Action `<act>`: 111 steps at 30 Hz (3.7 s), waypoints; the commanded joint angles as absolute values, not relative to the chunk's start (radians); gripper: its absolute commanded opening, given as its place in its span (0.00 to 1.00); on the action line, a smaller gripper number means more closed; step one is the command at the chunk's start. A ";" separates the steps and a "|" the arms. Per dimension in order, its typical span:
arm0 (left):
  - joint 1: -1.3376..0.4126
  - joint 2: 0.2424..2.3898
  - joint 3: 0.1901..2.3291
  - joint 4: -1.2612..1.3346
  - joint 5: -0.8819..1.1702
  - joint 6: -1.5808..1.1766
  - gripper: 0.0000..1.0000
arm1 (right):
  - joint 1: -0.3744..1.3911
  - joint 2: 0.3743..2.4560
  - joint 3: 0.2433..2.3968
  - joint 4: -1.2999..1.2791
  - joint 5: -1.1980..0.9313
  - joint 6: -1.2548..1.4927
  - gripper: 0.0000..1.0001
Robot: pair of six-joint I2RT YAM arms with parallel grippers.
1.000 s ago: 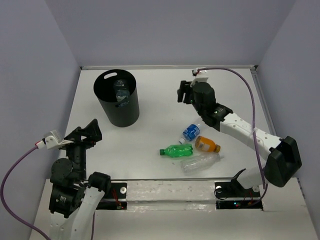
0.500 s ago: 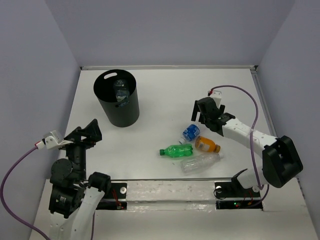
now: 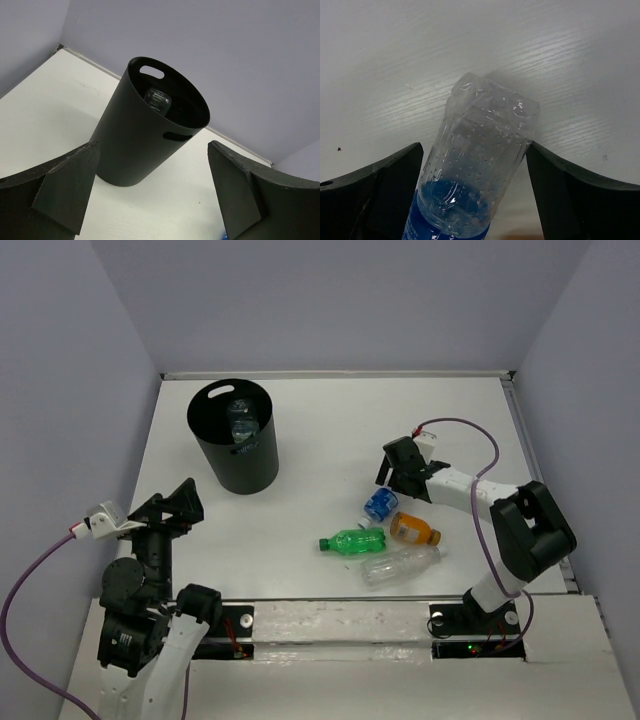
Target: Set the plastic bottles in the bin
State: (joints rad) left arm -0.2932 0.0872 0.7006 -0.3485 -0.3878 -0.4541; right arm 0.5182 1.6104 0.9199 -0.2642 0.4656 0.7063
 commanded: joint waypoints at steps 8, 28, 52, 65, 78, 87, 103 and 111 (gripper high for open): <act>-0.296 0.077 0.699 -0.302 -0.383 -0.442 0.99 | 0.517 1.670 0.966 -0.083 0.497 0.885 0.75; -0.295 0.081 0.699 -0.301 -0.380 -0.439 0.99 | 0.702 1.503 1.187 0.415 0.603 0.322 0.59; -0.301 0.086 0.701 -0.302 -0.388 -0.437 0.99 | 0.934 2.250 2.207 0.551 0.169 -0.140 0.59; -0.304 0.101 0.699 -0.301 -0.383 -0.436 0.99 | 0.954 2.122 2.048 0.551 0.135 -0.075 0.94; -0.304 0.097 0.699 -0.298 -0.382 -0.437 0.99 | 0.954 1.497 1.318 0.203 0.037 0.047 0.46; -0.292 0.107 0.699 -0.296 -0.379 -0.434 0.99 | 0.954 1.351 1.040 -0.242 -0.094 0.003 0.87; -0.275 0.127 0.698 -0.295 -0.371 -0.434 0.99 | 0.982 1.499 1.108 -0.600 -0.100 -0.173 0.94; -0.273 0.127 0.698 -0.293 -0.368 -0.434 0.99 | 1.002 1.612 1.129 -0.626 -0.092 -0.187 0.97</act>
